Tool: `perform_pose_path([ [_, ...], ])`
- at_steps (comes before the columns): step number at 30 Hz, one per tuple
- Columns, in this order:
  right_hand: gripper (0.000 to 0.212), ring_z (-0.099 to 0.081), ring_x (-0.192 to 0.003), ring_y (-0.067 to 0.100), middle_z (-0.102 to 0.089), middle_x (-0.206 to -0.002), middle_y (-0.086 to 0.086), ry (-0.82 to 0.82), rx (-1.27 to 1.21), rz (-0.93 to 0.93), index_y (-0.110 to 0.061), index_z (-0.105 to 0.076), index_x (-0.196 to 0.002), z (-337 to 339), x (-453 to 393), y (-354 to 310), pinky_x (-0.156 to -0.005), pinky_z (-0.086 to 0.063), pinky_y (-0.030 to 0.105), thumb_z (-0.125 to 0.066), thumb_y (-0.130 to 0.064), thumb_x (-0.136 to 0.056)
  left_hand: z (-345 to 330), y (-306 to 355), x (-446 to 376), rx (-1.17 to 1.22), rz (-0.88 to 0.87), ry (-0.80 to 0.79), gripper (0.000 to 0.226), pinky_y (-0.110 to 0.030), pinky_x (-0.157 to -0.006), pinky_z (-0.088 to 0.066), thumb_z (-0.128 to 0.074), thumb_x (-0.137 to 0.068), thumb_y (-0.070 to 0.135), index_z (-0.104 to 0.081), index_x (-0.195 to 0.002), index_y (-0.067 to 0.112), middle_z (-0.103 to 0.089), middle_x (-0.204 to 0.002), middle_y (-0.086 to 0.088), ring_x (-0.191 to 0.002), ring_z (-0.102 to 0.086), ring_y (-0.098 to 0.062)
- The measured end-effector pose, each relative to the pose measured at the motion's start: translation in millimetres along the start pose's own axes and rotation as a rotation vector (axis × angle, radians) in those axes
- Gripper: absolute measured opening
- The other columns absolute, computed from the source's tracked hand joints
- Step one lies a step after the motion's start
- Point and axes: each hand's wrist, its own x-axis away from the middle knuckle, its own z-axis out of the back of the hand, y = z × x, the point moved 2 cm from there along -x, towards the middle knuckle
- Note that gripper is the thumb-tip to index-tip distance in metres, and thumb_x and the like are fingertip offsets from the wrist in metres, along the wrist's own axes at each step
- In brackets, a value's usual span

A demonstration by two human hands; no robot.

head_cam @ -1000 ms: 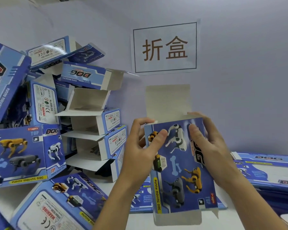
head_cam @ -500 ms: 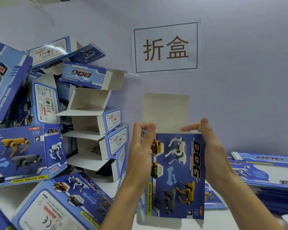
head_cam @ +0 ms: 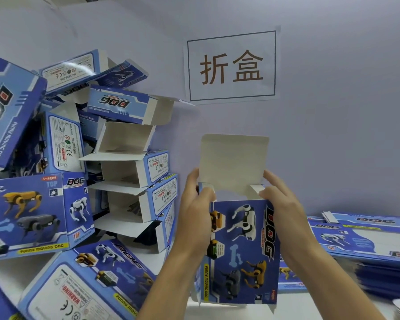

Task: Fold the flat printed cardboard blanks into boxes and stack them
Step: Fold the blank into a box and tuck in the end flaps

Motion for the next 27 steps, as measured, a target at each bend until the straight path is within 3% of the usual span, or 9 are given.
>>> perform_pose_path([
  [3, 0.031, -0.059, -0.055, 0.023, -0.062, -0.066, 0.009, -0.015, -0.016, 0.011, -0.051, -0.059, -0.099, -1.1, 0.6, -1.6, -0.052, -0.048, 0.034, -0.048, -0.031, -0.078, 3.3, 3.4, 1.5, 0.013, -0.05, 0.022, 0.053, -0.006, -0.05, -0.045, -0.045, -0.097, 0.007, -0.058, -0.105, 0.059, -0.066, -0.087, 0.024, -0.065, -0.057, 0.012],
  [6, 0.036, -0.055, -0.057, 0.028, -0.056, -0.068, 0.016, -0.015, -0.046, 0.017, -0.054, -0.056, -0.102, -3.0, 1.4, -0.1, -0.049, -0.048, 0.033, -0.047, -0.03, -0.077, 6.4, 6.2, 0.6, 0.039, -0.072, 0.053, 0.064, -0.008, -0.051, -0.047, -0.047, -0.097, 0.006, -0.058, -0.096, 0.069, -0.069, -0.093, 0.014, -0.069, -0.06, 0.002],
  [8, 0.035, -0.05, -0.061, 0.029, -0.052, -0.071, 0.018, -0.001, -0.064, 0.022, -0.054, -0.058, -0.102, -4.1, 0.9, 1.4, -0.051, -0.046, 0.035, -0.048, -0.03, -0.078, 8.3, 5.6, -1.7, 0.045, -0.104, 0.08, 0.053, -0.008, -0.053, -0.048, -0.049, -0.093, 0.001, -0.066, -0.094, 0.052, -0.07, -0.099, 0.007, -0.075, -0.063, -0.003],
  [11, 0.019, -0.054, -0.06, 0.029, -0.056, -0.071, 0.016, 0.005, -0.059, 0.067, -0.038, -0.065, -0.091, -3.2, -0.1, 2.3, -0.055, -0.046, 0.037, -0.051, -0.026, -0.087, 7.8, 6.7, -1.1, 0.035, -0.193, 0.091, 0.021, -0.011, -0.058, -0.049, -0.05, -0.092, 0.009, -0.064, -0.085, 0.023, -0.063, -0.093, -0.002, -0.078, -0.06, -0.008],
  [14, 0.021, -0.069, -0.064, 0.026, -0.071, -0.075, 0.011, -0.027, -0.07, 0.084, -0.029, -0.069, -0.087, 0.3, 0.0, 4.6, -0.056, -0.052, 0.036, -0.048, -0.028, -0.086, 7.0, 4.9, 2.2, 0.122, -0.2, 0.053, 0.028, -0.035, -0.077, -0.053, -0.039, -0.087, 0.029, -0.064, -0.084, 0.017, -0.065, -0.101, -0.006, -0.096, -0.063, -0.022],
  [17, 0.031, -0.07, -0.071, 0.028, -0.073, -0.083, 0.013, -0.098, -0.172, 0.075, -0.025, -0.071, -0.093, 3.6, 2.2, 6.0, -0.059, -0.055, 0.036, -0.045, -0.035, -0.079, 8.2, 5.8, 5.2, 0.186, -0.152, 0.026, 0.036, -0.053, -0.092, -0.051, -0.041, -0.086, 0.045, -0.065, -0.087, 0.018, -0.069, -0.107, -0.002, -0.113, -0.062, -0.033],
  [20, 0.044, -0.068, -0.073, 0.03, -0.073, -0.091, 0.016, -0.202, -0.294, 0.025, -0.018, -0.07, -0.105, 4.5, 3.9, 5.6, -0.06, -0.056, 0.035, -0.039, -0.036, -0.081, 8.4, 8.5, 6.3, 0.123, -0.125, 0.01, 0.038, -0.066, -0.084, -0.05, -0.057, -0.072, 0.062, -0.062, -0.086, 0.027, -0.061, -0.096, -0.005, -0.101, -0.063, -0.042],
  [24, 0.05, -0.07, -0.085, 0.035, -0.073, -0.105, 0.021, -0.302, -0.393, 0.006, -0.018, -0.065, -0.123, 2.1, 6.7, 1.8, -0.067, -0.06, 0.04, -0.039, -0.039, -0.087, 8.3, 8.9, 6.9, 0.126, -0.08, -0.013, 0.027, -0.073, -0.076, -0.047, -0.06, -0.069, 0.056, -0.058, -0.083, 0.034, -0.054, -0.099, -0.025, -0.103, -0.056, -0.056],
  [27, 0.047, -0.071, -0.087, 0.036, -0.073, -0.104, 0.02, -0.319, -0.393, 0.029, -0.025, -0.061, -0.126, -0.7, 8.7, -0.9, -0.069, -0.061, 0.042, -0.048, -0.044, -0.086, 9.6, 6.8, 5.0, 0.101, -0.098, -0.018, 0.021, -0.072, -0.078, -0.048, -0.059, -0.076, 0.051, -0.058, -0.086, 0.032, -0.056, -0.1, -0.021, -0.103, -0.06, -0.051],
])
